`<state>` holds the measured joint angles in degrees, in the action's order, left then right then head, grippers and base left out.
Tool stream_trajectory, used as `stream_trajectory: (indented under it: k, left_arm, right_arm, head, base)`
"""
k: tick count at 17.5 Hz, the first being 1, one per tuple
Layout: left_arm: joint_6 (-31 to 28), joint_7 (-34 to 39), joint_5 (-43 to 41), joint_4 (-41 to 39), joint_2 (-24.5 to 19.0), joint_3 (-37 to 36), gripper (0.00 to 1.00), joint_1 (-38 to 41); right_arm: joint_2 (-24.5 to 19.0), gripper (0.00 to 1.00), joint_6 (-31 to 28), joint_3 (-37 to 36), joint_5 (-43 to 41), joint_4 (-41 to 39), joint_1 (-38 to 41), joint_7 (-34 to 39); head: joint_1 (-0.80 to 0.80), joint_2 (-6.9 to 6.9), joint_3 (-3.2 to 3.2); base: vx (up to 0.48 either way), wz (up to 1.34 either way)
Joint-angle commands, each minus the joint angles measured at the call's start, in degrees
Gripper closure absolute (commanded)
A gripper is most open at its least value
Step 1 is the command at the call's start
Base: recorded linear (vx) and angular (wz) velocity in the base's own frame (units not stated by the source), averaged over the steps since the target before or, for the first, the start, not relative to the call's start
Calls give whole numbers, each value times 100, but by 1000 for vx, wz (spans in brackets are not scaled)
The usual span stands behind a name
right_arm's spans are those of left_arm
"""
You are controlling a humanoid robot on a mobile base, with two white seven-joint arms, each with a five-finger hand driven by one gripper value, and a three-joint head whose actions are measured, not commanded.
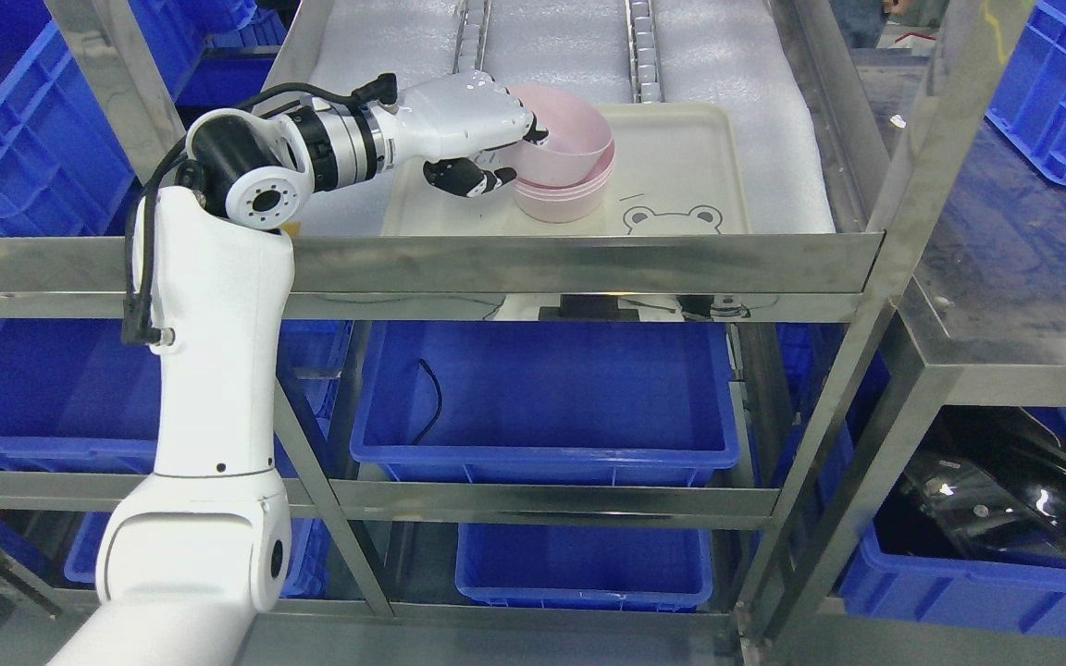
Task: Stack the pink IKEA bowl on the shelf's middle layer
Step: 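Lower the bowl into the other pink bowl and open the left hand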
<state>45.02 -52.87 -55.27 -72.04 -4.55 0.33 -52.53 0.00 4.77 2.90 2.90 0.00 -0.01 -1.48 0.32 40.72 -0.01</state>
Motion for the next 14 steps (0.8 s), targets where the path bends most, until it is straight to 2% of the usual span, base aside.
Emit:
stream_trajectory:
  k: [1, 3, 5, 7, 9, 12, 14]
  left_arm:
    - [-2, 162, -19, 621, 94, -51, 92, -161]
    - [-2, 163, -19, 656, 94, -103, 90, -152]
    - [-2, 163, -27, 674, 77, -147, 82, -108]
    - [-2, 171, -45, 682, 59, -165, 65, -90]
    - [-2, 163, -89, 674, 33, -130, 37, -108]
    - [-2, 163, 164, 534, 216, 71, 25, -143]
    - [-2, 136, 1014, 463, 355, 405, 23, -222]
  right_arm:
    - [100, 0, -2, 0, 0, -100, 124, -1]
    - [100, 0, -2, 0, 0, -100, 124, -1]
    - [100, 0, -2, 0, 0, -100, 124, -1]
    - [100, 0, -2, 0, 0, -100, 124, -1]
    - [100, 0, -2, 0, 0, -100, 124, -1]
    - [100, 0, -2, 0, 0, -100, 124, -1]
    - [100, 0, -2, 0, 0, -100, 124, -1]
  head:
    - [0, 0, 0]
    - [0, 0, 0]
    - [0, 0, 0]
    - [0, 0, 0]
    - [0, 0, 0]
    - [0, 0, 0]
    - [0, 0, 0]
  base:
    - [0, 0]
    - [0, 0]
    - [0, 0]
    - [0, 0]
    - [0, 0]
    - [0, 0]
    - [0, 0]
